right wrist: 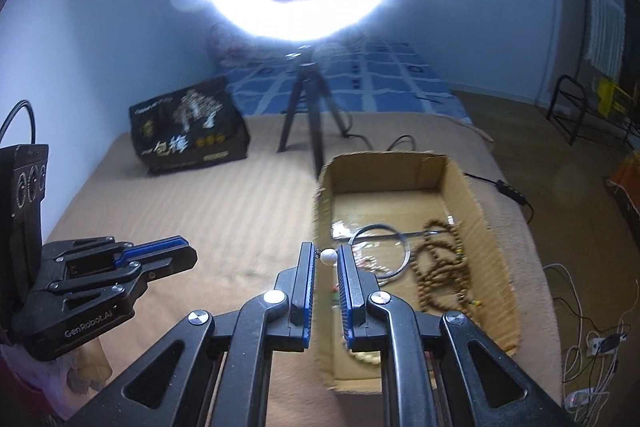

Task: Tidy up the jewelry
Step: 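Carry both pearl earrings into the cardboard box and open both tools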

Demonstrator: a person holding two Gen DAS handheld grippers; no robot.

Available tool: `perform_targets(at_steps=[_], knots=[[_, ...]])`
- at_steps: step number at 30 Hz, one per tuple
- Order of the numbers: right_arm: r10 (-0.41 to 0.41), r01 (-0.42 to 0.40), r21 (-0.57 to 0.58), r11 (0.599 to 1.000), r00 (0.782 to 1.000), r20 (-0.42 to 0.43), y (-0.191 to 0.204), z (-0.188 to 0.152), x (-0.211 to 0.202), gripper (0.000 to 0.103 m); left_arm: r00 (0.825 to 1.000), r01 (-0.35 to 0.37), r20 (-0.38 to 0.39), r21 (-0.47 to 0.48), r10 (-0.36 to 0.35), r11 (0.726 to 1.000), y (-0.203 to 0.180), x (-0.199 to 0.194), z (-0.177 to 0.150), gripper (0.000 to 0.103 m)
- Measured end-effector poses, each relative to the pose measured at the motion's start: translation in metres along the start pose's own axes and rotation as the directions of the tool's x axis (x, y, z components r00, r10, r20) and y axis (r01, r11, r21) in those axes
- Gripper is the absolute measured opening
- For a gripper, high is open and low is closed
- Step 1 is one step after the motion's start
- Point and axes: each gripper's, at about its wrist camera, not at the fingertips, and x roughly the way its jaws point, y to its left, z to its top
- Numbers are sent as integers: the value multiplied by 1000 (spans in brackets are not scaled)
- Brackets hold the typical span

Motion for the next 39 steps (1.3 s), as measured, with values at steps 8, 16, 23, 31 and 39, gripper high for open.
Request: perform_targets(at_steps=[8,16,23,31,39], knots=[[-23,23,68,997,1000,-2,-36,5,7,9,999,39,-8,21,-39,999,-32,25,15,6],[-46,48,104,993,999,-20,-57,4,21,9,998,59,-26,23,-59,998,-52,44,19,6],[-49,53,136,989,998,-31,-70,3,29,10,997,71,-38,29,-70,997,-63,51,18,6],[-52,56,135,989,998,-32,-72,3,30,10,995,88,-50,35,-87,995,-72,59,18,6],[-65,68,146,987,997,-30,-74,4,31,31,996,81,-44,64,-79,995,-79,59,18,6]])
